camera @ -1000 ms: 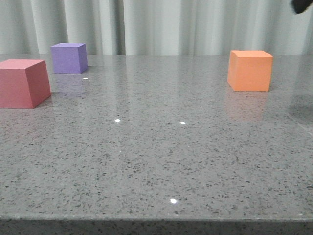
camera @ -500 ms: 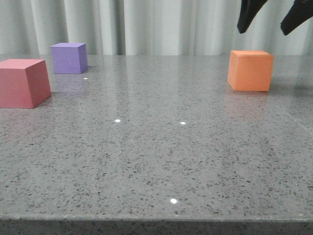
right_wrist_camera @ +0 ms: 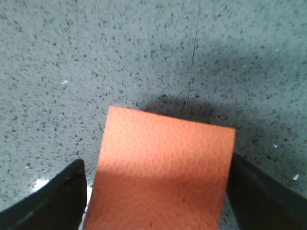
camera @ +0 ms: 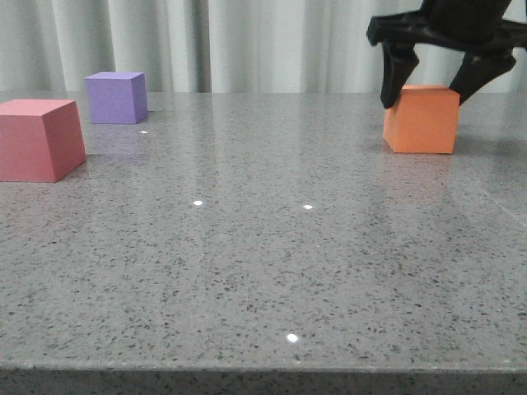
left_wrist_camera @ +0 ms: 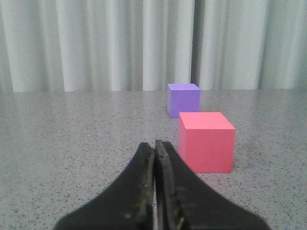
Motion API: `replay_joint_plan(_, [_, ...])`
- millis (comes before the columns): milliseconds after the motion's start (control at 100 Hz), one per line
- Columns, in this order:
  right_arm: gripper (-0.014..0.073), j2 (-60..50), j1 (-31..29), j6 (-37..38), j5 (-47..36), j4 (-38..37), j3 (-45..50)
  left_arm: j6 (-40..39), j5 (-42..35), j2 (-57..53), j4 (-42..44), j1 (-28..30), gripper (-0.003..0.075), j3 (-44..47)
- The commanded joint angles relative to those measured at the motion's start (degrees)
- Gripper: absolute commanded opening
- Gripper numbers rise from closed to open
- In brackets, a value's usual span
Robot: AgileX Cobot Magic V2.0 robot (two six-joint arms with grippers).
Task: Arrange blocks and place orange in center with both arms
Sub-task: 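Lower the right gripper over the orange cube and close on it, then lift the orange cube and carry it toward the table's middle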
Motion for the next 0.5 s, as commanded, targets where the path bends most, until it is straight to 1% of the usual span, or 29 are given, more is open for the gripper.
replay_joint_plan(0, [0.0534,-2.39,-0.16,0.09,-2.79,-0.8,-1.96,-0.19,-4.63,-2.07,-0.36,0.11,-0.002,2.39])
replay_joint_plan(130, [0.036,-2.39,-0.16,0.09,-2.84,-0.8,-2.03,-0.19,-4.63,-2.07,-0.36,0.11,-0.002,2.39])
replay_joint_plan(190, [0.0314,-2.48,-0.16,0.09,-2.76,-0.61,-2.17,-0.19,-4.63,-2.07,-0.36,0.11,-0.002,2.39])
replay_joint_plan(290, [0.0311,-2.96,0.45,0.09,-0.98,0.51,-3.65,-0.19,-4.63,-2.07,-0.36,0.11,-0.002,2.39])
replay_joint_plan(370, [0.0311,-3.05,2.43,0.55,1.17,0.93,-6.8,-0.19,-4.63,-2.07,-0.36,0.11,-0.002,2.39])
replay_joint_plan(490, [0.0307,-2.94,6.97,5.41,1.38,-0.95,-10.89,-0.19,-4.63,-2.07,-0.36,0.11,-0.002,2.39])
